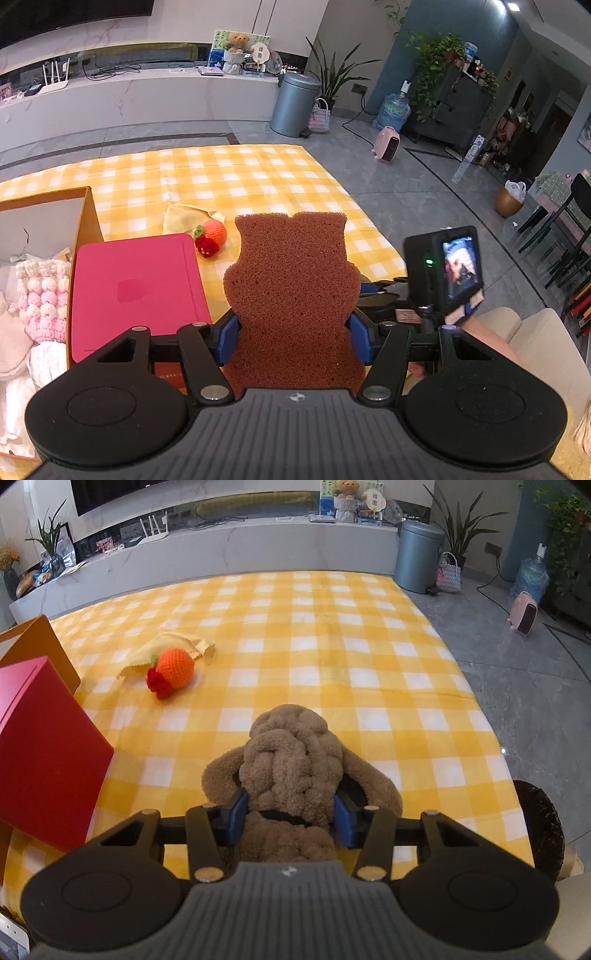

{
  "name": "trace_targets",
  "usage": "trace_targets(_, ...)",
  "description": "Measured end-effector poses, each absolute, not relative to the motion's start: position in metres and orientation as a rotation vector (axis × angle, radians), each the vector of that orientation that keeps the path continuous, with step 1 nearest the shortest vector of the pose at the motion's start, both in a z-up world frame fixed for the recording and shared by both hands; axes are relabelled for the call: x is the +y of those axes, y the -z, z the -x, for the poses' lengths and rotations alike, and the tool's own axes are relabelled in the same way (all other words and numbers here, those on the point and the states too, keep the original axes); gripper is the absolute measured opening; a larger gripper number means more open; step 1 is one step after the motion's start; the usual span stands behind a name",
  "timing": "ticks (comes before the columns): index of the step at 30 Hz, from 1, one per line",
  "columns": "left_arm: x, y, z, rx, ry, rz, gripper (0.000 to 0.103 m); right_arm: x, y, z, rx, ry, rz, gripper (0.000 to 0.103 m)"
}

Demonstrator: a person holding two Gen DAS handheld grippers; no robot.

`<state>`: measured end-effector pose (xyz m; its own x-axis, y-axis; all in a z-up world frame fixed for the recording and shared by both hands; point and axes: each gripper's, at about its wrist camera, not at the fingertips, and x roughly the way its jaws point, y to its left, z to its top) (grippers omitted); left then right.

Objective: Organize soft objects
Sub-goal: 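Lift the plush toy with the right gripper while the left gripper holds the sponge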

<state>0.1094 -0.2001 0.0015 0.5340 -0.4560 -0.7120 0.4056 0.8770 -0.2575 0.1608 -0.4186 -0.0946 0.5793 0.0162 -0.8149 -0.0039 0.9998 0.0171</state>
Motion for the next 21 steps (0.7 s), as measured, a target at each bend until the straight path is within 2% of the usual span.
trace_targets(21,-0.21,-0.019,-0.089,0.814,0.446,0.001,0.069,-0.439,0.058,-0.14,0.814,-0.038,-0.145,0.047)
